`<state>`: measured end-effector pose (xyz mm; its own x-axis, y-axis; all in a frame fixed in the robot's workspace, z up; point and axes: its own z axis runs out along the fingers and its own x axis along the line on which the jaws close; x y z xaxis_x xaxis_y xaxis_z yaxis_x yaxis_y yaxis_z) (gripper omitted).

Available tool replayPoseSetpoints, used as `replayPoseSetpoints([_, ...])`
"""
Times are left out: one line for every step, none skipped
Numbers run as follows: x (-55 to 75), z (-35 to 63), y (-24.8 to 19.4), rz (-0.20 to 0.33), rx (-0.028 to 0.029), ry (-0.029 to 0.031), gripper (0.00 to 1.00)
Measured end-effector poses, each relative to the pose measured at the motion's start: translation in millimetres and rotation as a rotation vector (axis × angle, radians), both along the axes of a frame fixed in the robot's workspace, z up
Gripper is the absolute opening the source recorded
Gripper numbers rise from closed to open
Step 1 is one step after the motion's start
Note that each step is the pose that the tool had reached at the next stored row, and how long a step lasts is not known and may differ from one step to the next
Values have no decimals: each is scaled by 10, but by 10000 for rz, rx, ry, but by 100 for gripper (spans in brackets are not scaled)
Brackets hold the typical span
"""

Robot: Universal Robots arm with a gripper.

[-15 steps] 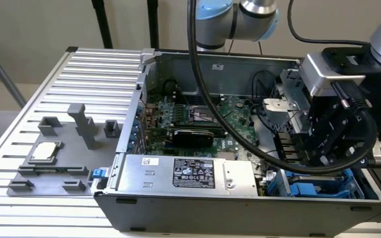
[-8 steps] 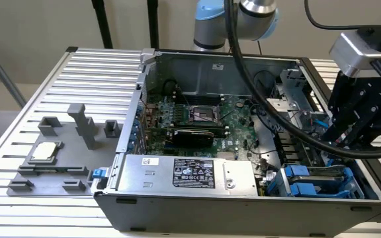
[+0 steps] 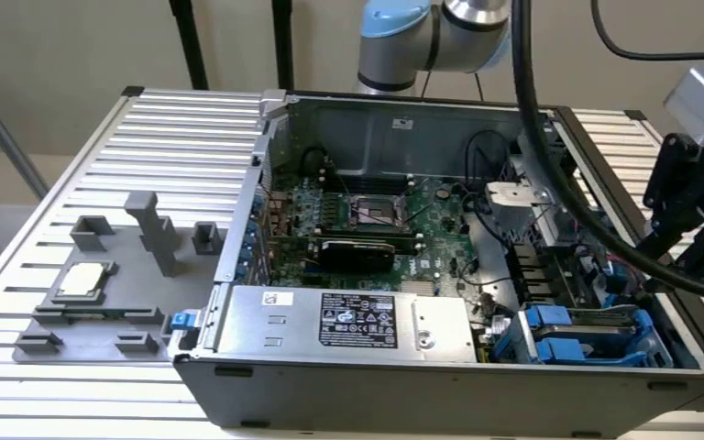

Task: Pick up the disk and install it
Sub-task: 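Insert the first disk wire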

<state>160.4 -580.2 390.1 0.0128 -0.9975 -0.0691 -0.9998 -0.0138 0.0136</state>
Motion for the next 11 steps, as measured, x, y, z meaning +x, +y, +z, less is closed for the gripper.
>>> replayPoseSetpoints([10,-17,4,1,-6,0,0])
replayPoseSetpoints([14,-36,6,3,-5,0,0])
replayPoseSetpoints([16,-54,8,4,-6,-1,0])
replayPoseSetpoints([19,-72,10,7,-6,0,0])
replayPoseSetpoints([21,-90,12,8,-6,0,0])
replayPoseSetpoints([24,-109,13,9,-6,0,0])
replayPoseSetpoints([25,-127,15,10,-7,0,0])
replayPoseSetpoints([26,-145,16,9,-7,0,0])
replayPoseSetpoints([27,-162,18,9,-8,0,0])
replayPoseSetpoints([27,-180,20,9,-8,0,0])
replayPoseSetpoints([27,-199,23,10,-7,0,0])
